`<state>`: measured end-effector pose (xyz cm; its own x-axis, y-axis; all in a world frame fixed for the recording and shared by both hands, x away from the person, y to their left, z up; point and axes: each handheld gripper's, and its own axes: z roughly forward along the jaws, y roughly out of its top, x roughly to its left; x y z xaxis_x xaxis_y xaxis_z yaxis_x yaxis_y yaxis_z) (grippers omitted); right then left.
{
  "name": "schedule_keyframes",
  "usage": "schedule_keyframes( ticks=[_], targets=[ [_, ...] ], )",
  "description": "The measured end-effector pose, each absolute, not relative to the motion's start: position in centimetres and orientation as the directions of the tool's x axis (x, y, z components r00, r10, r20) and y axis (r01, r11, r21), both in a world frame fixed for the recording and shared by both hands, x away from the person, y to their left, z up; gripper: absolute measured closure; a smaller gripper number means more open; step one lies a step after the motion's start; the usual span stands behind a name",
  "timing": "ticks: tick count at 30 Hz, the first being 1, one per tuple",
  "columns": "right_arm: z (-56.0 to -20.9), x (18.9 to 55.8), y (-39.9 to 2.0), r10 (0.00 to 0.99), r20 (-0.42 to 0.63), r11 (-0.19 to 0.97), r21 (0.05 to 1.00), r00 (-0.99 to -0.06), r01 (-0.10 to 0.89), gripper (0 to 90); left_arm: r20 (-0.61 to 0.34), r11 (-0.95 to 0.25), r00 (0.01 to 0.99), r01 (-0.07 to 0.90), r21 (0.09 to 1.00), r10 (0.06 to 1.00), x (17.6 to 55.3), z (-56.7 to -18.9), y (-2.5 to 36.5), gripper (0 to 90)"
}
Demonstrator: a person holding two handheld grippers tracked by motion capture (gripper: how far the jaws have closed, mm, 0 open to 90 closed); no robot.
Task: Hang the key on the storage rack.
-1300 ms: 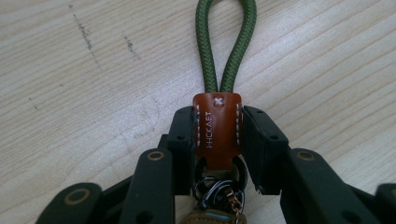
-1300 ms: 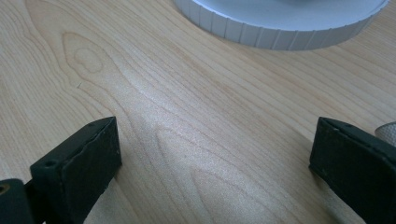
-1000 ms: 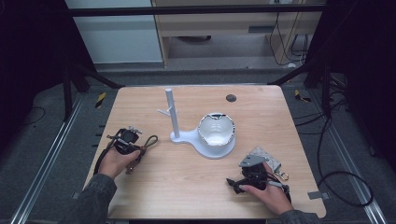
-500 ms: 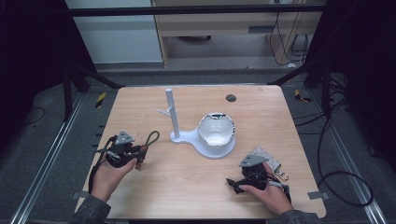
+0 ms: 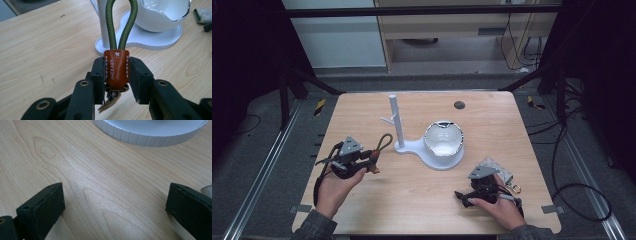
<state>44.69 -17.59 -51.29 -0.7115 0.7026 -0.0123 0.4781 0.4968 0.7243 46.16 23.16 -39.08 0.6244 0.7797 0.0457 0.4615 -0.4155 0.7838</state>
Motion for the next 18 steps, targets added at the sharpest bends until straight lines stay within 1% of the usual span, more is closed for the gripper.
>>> schedule_keyframes(
  ticks=[9, 18],
  targets=[
    [-51.3, 44.7, -17.6, 0.703, -0.012, 0.497, 0.724, -0.711, 0.478, 2.0, 0.061, -0.423, 0.639, 0.432, 0.797, 0.767, 45.7, -38.0, 22.4, 66.2],
    [-51.3, 44.7, -17.6, 0.703, -0.012, 0.497, 0.724, -0.711, 0.478, 2.0, 0.058, -0.392, 0.647, 0.386, 0.835, 0.761, 44.6, -36.7, 22.0, 66.2]
  ],
)
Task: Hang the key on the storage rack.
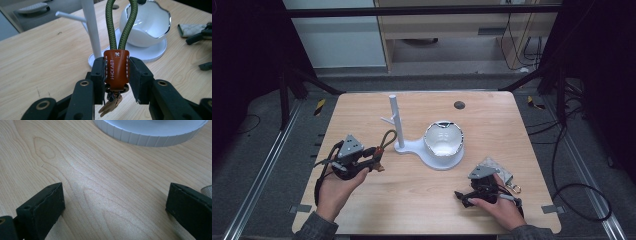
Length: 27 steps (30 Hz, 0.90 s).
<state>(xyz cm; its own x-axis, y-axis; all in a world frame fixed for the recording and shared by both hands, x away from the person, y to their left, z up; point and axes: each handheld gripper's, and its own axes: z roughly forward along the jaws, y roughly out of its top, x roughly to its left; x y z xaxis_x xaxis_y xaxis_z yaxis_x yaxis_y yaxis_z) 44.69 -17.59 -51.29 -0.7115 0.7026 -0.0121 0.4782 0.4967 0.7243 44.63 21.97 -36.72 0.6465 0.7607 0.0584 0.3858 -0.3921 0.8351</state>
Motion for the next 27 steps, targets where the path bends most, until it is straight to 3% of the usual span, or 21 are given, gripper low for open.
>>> schedule_keyframes(
  ticks=[17, 27],
  targets=[
    [-51.3, 44.7, -17.6, 0.702, -0.013, 0.497, 0.724, -0.712, 0.478, 2.0, 0.067, -0.356, 0.645, 0.329, 0.874, 0.761, 44.5, -34.3, 20.9, 66.1],
    [-51.3, 44.6, -17.6, 0.703, -0.011, 0.498, 0.722, -0.711, 0.481, 2.0, 0.071, -0.336, 0.602, 0.34, 0.879, 0.796, 46.7, -34.2, 20.8, 66.0]
  ],
)
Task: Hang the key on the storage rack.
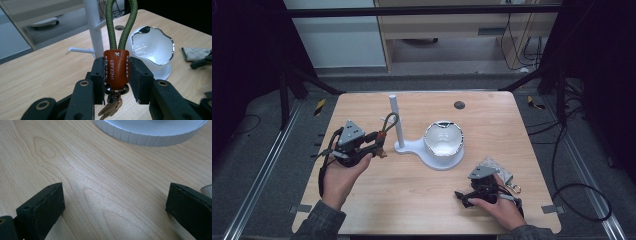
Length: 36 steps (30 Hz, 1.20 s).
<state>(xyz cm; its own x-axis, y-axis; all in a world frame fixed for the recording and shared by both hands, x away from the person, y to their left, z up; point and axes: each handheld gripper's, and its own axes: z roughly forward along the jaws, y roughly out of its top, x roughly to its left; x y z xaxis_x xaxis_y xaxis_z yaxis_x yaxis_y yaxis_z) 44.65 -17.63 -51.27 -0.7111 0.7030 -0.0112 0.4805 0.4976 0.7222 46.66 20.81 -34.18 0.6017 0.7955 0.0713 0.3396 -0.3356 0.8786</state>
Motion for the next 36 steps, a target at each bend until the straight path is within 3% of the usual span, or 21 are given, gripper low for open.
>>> schedule_keyframes(
  ticks=[11, 32, 36],
  targets=[
    [-51.3, 44.6, -17.7, 0.702, -0.012, 0.499, 0.723, -0.712, 0.479, 2.0, 0.042, -0.316, 0.565, 0.396, 0.862, 0.824, 49.4, -36.9, 20.3, 66.0],
    [-51.3, 44.5, -17.7, 0.714, -0.011, 0.49, 0.723, -0.7, 0.488, 2.0, 0.023, -0.262, 0.523, 0.387, 0.884, 0.852, 51.4, -40.2, 19.1, 65.7],
    [-50.8, 44.5, -18.1, 0.728, -0.011, 0.486, 0.713, -0.685, 0.505, 5.8, 0.019, -0.256, 0.523, 0.384, 0.887, 0.852, 51.8, -40.6, 18.9, 65.5]
  ],
)
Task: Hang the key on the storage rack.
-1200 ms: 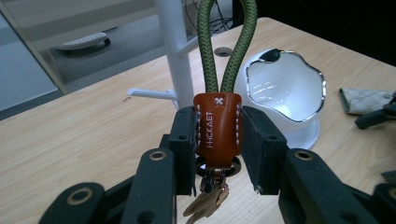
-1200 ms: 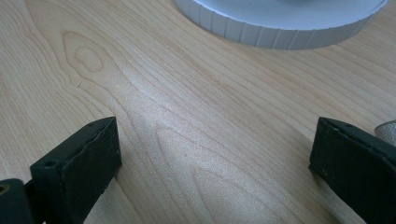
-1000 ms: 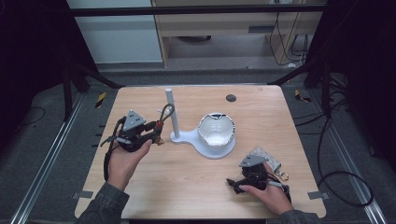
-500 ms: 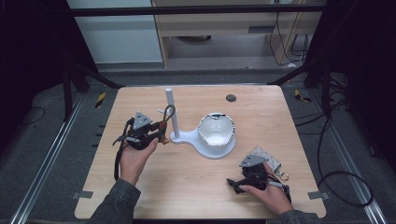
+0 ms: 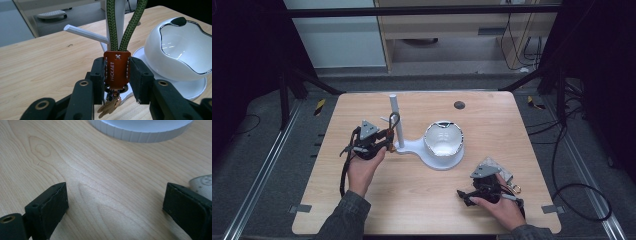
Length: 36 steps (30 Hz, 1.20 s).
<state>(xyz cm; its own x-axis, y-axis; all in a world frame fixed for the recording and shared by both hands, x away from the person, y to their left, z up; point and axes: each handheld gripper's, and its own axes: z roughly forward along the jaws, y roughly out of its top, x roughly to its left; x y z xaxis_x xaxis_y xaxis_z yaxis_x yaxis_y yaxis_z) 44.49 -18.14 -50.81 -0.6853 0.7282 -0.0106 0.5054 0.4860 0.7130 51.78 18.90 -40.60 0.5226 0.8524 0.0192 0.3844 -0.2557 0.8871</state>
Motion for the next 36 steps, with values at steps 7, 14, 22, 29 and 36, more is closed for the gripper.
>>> schedule_keyframes(
  ticks=[7, 14, 22, 29, 36],
  targets=[
    [-50.0, 44.1, -18.7, 0.743, -0.013, 0.473, 0.717, -0.669, 0.512, 6.1, 0.018, -0.252, 0.52, 0.382, 0.889, 0.854, 52.6, -41.2, 18.6, 65.4],
    [-49.6, 43.8, -19.1, 0.745, -0.025, 0.481, 0.713, -0.667, 0.51, 6.2, 0.012, -0.246, 0.52, 0.383, 0.891, 0.854, 53.0, -41.5, 18.3, 65.1],
    [-49.0, 43.6, -19.6, 0.744, -0.03, 0.483, 0.714, -0.667, 0.507, 6.3, 0.005, -0.239, 0.519, 0.384, 0.892, 0.855, 53.2, -41.6, 18.2, 65.0],
    [-48.4, 43.7, -20.0, 0.745, -0.042, 0.49, 0.711, -0.666, 0.504, 6.4, 0.002, -0.239, 0.518, 0.392, 0.888, 0.855, 53.2, -41.6, 18.2, 62.4],
    [-47.5, 44.0, -21.0, 0.753, -0.056, 0.498, 0.7, -0.656, 0.512, 6.7, 0.016, -0.267, 0.525, 0.407, 0.873, 0.851, 52.6, -42.0, 18.4, 57.9]
  ],
)
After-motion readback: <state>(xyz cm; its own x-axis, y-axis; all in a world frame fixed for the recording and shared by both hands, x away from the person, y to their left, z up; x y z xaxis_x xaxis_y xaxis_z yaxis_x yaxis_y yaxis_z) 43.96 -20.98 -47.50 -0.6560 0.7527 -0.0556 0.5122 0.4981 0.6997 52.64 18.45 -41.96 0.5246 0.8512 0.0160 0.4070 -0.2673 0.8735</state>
